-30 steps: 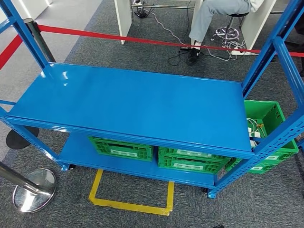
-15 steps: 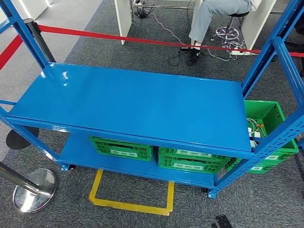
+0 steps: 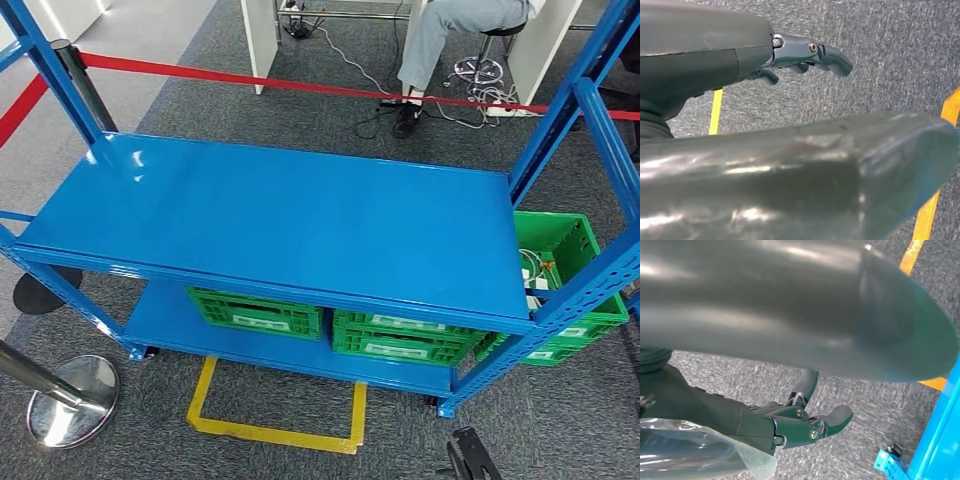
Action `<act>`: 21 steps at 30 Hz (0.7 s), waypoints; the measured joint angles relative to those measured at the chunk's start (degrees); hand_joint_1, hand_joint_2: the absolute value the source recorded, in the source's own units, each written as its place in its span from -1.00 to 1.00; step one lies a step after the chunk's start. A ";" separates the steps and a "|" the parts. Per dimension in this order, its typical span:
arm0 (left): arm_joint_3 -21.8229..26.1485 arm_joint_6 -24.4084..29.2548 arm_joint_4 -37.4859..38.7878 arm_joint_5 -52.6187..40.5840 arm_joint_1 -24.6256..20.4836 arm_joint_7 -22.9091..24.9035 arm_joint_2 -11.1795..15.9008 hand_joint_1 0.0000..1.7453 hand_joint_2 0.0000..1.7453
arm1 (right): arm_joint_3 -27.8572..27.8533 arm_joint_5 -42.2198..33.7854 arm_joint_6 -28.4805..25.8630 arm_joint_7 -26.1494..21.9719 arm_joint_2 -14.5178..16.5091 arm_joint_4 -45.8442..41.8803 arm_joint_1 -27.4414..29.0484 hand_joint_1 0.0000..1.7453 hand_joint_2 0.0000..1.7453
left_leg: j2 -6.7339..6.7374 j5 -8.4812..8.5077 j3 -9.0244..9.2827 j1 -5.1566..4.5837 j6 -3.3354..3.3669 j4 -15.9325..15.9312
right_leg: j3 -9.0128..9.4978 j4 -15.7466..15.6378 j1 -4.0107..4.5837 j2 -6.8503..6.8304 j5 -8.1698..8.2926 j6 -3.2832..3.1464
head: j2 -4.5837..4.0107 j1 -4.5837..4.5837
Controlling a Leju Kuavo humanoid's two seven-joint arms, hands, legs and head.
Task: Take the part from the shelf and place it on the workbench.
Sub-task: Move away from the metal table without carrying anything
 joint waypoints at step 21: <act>9.04 -10.15 0.36 -27.73 4.25 7.61 -4.86 -1.00 -1.00 | -4.55 29.38 14.82 2.96 4.71 5.87 -0.70 -1.00 -1.00 | -0.01 -0.04 0.03 -0.02 0.06 0.00 | -0.12 0.00 -0.02 -0.02 -0.03 0.03 | 0.00 -0.01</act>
